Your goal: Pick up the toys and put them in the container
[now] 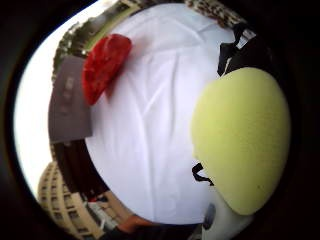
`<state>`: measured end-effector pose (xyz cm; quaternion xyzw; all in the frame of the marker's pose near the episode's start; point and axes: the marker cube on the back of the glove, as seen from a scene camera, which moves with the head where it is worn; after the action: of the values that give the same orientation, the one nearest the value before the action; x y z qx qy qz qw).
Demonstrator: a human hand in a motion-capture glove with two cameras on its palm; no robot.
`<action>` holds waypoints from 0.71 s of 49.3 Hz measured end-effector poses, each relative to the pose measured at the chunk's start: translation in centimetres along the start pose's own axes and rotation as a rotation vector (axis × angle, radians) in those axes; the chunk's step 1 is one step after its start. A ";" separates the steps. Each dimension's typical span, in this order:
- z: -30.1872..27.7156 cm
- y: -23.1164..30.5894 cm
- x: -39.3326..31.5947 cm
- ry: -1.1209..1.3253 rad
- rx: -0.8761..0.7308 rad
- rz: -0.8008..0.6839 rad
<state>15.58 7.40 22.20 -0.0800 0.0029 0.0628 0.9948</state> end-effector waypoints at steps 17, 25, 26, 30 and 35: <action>-13.2 -2.4 -4.2 -0.051 0.174 0.029; -22.9 -2.7 -11.2 -0.060 0.209 0.027; -24.2 -3.1 -12.2 -0.060 0.239 -0.011; -28.7 -3.9 -16.6 -0.064 0.322 -0.100; -32.8 -3.3 -22.7 -0.062 0.362 -0.128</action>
<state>-6.38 -3.91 -9.32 0.1024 -0.0215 0.0002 0.9945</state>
